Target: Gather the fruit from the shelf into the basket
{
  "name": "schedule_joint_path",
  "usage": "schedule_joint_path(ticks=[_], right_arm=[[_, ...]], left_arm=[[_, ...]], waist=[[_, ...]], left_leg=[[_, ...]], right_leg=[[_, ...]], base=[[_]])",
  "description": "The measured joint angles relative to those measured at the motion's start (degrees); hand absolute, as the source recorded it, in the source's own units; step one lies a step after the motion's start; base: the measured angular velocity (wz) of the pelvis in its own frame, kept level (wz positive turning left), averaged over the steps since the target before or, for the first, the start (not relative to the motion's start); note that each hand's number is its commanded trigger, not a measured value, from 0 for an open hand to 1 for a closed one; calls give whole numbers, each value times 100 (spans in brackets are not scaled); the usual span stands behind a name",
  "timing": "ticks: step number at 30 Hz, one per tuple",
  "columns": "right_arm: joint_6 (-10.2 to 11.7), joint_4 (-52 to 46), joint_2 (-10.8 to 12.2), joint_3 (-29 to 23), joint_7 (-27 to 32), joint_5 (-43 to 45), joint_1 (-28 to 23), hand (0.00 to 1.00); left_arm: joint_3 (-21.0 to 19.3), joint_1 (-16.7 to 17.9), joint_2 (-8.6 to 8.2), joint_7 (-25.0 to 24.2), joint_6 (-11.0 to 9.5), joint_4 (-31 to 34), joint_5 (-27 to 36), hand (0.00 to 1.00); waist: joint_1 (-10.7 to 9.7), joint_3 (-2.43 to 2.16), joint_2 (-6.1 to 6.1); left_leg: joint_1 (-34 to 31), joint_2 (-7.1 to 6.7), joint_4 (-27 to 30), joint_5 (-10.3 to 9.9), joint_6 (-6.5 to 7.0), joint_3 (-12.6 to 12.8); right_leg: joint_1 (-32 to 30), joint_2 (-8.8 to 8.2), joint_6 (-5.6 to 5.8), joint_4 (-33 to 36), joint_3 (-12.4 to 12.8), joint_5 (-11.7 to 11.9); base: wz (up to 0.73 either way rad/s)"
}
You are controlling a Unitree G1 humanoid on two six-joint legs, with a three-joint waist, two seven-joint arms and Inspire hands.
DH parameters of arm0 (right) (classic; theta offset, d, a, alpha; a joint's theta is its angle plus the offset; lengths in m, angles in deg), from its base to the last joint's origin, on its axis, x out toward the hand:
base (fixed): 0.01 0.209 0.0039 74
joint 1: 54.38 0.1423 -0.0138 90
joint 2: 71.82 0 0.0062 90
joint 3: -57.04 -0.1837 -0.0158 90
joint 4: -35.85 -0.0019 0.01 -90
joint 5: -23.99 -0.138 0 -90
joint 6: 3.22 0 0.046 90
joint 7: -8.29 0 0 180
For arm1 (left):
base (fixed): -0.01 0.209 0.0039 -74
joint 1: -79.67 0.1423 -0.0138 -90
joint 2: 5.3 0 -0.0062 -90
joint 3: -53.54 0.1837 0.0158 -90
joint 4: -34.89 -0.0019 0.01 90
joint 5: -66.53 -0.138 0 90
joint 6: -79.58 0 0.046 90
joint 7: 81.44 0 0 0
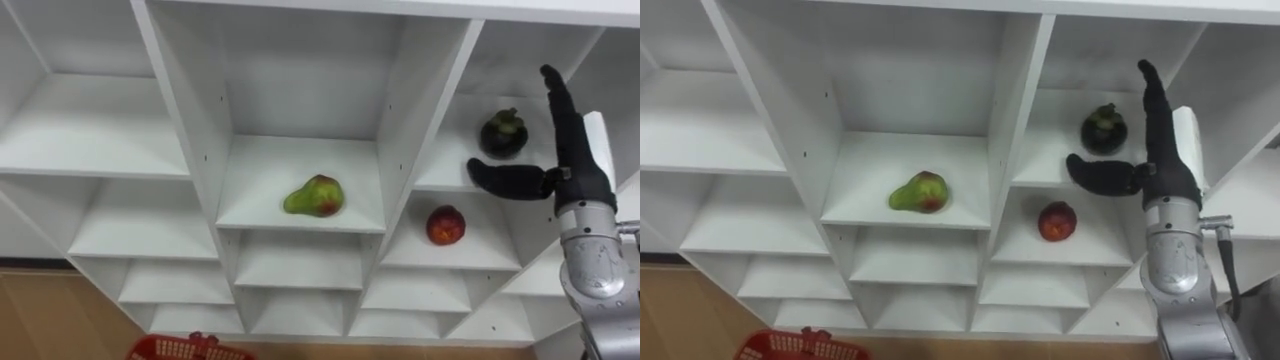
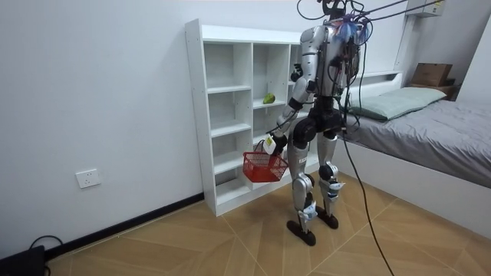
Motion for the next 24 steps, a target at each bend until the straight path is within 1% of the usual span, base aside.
schedule_joint_path(ticks=[7, 10, 13, 16, 18, 20, 24], right_arm=[[-14, 359, 1, -28, -149, -42, 219, 0], [-57, 590, 1, -32, -195, -217, 320, 0], [-94, 706, 1, -30, -223, -344, 342, 0], [-94, 868, 1, -5, -258, -477, 423, 0], [-66, 1068, 1, 25, -352, -655, 442, 0], [-60, 1131, 1, 26, -440, -682, 446, 0], [-39, 1268, -1, 45, -680, -797, 485, 0]], left_arm=[[-2, -7, -41, -12, 39, 34, -2, 100], [-6, -9, -41, -9, 55, 34, -1, 100], [-8, -8, -41, 1, 67, 33, -1, 100], [0, -16, -30, 25, 71, 9, 47, 100], [17, -34, 14, 26, 74, -23, 53, 100], [-1, -36, 20, 27, 74, -23, 52, 100], [14, -42, 39, 20, 83, -23, 52, 100]], waist=[[1, -18, -27], [1, -34, -52], [11, -34, -62], [13, -22, -85], [2, 4, -114], [16, 7, -140], [6, 7, -142]], left_leg=[[-12, -3, 43, 4, 0, 19], [-9, -2, 61, 4, -1, 12], [20, -5, 66, 4, 0, 3], [22, -6, 83, 5, 1, -14], [19, -8, 99, 5, 1, -60], [13, -8, 93, 5, -1, -70], [0, -11, 92, 4, 0, -75]], right_leg=[[8, -4, -1, 1, -2, 0], [20, -4, -5, -1, -7, 2], [58, -7, -6, -4, -10, 3], [77, -8, -12, -2, -16, 7], [102, -10, -13, -3, -68, 8], [100, -9, -15, -3, -69, 9], [96, -9, -19, -2, -68, 12]], base=[[0], [0], [0], [2], [9], [2], [0]])
